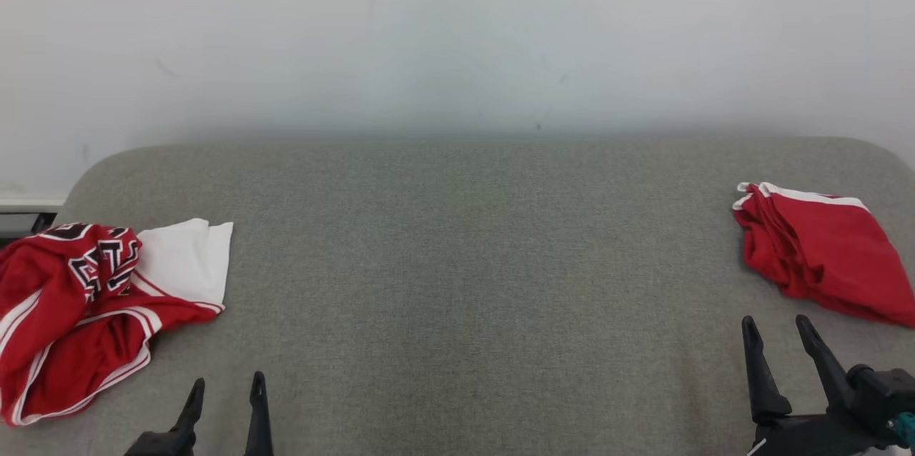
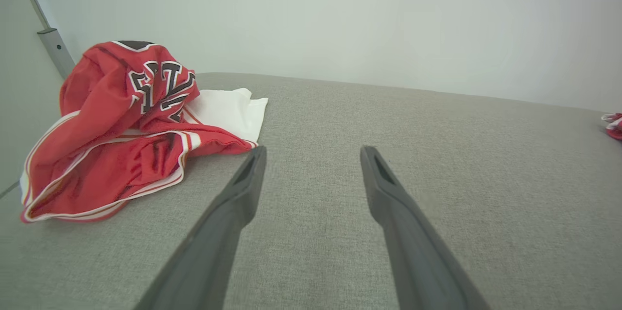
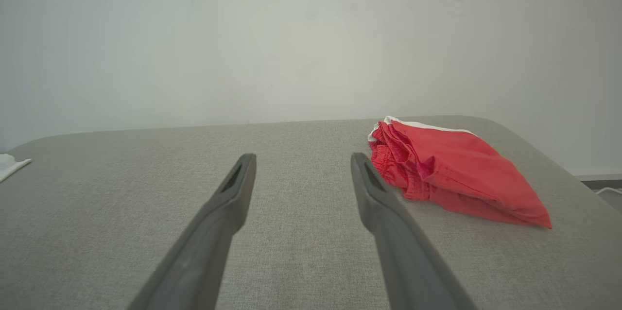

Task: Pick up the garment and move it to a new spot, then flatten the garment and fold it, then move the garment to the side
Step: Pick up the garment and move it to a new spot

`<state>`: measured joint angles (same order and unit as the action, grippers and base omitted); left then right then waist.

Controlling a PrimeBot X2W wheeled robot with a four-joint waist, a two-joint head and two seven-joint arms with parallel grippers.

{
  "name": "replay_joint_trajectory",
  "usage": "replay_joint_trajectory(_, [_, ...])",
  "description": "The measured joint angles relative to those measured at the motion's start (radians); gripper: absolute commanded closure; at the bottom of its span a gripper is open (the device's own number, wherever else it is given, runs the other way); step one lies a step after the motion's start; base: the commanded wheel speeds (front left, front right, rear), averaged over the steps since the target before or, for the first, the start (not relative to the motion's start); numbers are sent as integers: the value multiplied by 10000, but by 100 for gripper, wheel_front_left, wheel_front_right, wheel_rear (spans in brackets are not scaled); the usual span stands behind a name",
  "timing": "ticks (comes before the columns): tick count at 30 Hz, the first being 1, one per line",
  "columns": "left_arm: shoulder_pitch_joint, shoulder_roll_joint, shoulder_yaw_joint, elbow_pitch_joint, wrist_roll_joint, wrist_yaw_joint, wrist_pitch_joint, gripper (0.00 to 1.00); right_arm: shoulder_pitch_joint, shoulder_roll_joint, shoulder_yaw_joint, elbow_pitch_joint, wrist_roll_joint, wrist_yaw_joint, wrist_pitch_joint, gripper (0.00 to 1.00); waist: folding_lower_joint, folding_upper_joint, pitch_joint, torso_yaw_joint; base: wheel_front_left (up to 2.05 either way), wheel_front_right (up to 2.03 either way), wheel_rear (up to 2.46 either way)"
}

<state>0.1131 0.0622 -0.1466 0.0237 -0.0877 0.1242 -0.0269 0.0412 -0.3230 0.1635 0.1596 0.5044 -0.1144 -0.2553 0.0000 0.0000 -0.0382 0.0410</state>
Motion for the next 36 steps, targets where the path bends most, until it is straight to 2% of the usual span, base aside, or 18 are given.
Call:
replay_joint_trajectory(8, [-9,-2,349,-13,90,0,102,0,162,35,2,61,71,8,0,0,0,0,-10,707,0,0,0])
replay_joint_trajectory(20, [-200,-50,642,-27,291,0,211,0,155,171,207,90,71,123,0,0,0,0,-30,2200,0,0,0])
replay_joint_trajectory(27, [-278,-59,662,-27,431,0,278,0,96,391,520,81,59,245,0,0,0,0,-87,3212,0,0,0])
replay_joint_trajectory(36, [-349,-67,633,-27,460,0,353,0,86,500,669,261,58,353,0,0,0,0,-190,4062,0,0,0])
